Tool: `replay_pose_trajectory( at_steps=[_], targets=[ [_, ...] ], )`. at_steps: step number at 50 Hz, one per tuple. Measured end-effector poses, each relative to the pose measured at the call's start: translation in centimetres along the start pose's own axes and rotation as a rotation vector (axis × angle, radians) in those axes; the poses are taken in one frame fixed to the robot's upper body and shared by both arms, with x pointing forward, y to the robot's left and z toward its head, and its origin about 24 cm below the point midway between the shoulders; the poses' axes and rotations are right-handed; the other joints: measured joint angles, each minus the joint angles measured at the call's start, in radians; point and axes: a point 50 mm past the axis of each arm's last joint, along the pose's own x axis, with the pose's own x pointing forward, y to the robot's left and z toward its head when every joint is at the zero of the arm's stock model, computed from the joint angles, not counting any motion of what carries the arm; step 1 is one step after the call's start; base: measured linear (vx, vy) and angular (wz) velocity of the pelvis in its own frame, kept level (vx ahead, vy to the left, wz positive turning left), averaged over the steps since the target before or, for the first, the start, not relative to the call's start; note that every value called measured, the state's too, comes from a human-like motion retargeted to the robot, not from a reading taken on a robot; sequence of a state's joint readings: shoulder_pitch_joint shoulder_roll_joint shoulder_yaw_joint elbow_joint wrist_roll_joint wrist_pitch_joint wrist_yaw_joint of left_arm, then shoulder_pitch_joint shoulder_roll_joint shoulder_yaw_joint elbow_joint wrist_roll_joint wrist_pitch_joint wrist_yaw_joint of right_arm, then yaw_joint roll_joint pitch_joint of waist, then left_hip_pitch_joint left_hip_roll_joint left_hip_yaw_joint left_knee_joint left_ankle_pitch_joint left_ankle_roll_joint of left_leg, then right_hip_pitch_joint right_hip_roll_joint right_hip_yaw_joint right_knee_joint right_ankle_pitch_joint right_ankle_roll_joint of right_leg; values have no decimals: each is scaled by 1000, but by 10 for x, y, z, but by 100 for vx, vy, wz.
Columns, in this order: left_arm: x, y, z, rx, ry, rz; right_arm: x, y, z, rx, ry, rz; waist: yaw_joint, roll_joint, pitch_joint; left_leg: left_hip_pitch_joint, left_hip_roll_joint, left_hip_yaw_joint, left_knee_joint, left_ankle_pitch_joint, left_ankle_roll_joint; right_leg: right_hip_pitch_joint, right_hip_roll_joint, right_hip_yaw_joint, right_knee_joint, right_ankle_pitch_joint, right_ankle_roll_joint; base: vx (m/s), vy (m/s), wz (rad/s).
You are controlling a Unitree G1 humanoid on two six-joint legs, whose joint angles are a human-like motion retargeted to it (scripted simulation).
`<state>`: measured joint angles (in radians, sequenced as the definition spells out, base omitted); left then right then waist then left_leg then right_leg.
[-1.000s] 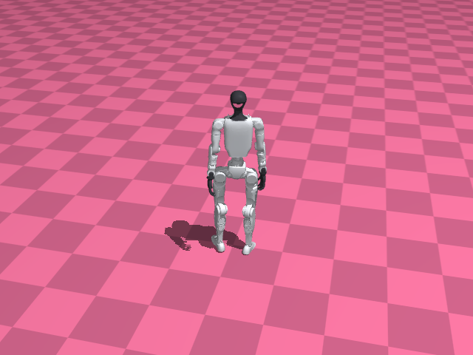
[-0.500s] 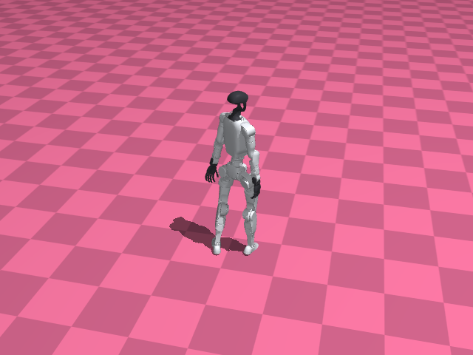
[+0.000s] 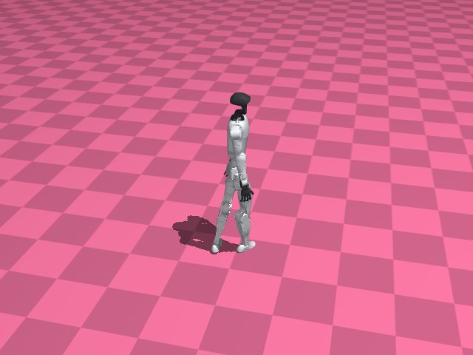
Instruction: Upper body actions
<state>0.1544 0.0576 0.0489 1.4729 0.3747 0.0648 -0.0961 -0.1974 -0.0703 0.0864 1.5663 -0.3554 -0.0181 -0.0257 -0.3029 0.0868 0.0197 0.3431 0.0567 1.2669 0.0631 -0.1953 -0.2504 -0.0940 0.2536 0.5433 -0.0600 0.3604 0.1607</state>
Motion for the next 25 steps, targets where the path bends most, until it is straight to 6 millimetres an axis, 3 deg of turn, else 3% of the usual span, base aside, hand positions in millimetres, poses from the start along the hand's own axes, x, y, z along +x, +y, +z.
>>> replay_pose_trajectory(
  at_steps=[11, 13, 15, 21, 25],
  targets=[
    [0, -5, -8, -42, 22, -10, -2, -1, -26, 93, 88, -23, 125, -11, -29, -27, 8, -98, -21, 0, 39, 34, -64, -72, -1, -50, -46, 10, -2, 74],
    [0, -4, -11, -35, 32, -6, -2, -2, -35, 114, 116, -27, 120, -13, -32, -39, 16, -170, -24, 2, 54, 15, -93, -134, 27, -66, -44, 22, -2, 243],
    [0, -3, -13, -25, 39, -3, -4, -2, -45, 132, 148, -23, 29, -18, -32, -73, 30, -327, -19, 5, 82, -31, -133, -278, 90, -93, -51, 24, 0, 368],
    [0, 0, -22, -72, 56, 12, -10, 7, -77, 202, 259, 34, 147, -28, -63, -110, 22, -412, -35, 12, 116, 0, -158, -318, 100, -135, -114, 25, -1, 156],
    [-1, 5, -29, -95, 83, 29, -14, 12, -92, 277, 305, 33, 190, -35, -72, -139, 23, -511, -40, 22, 143, 35, -206, -455, 108, -188, -137, 32, 2, 186]
  ],
)
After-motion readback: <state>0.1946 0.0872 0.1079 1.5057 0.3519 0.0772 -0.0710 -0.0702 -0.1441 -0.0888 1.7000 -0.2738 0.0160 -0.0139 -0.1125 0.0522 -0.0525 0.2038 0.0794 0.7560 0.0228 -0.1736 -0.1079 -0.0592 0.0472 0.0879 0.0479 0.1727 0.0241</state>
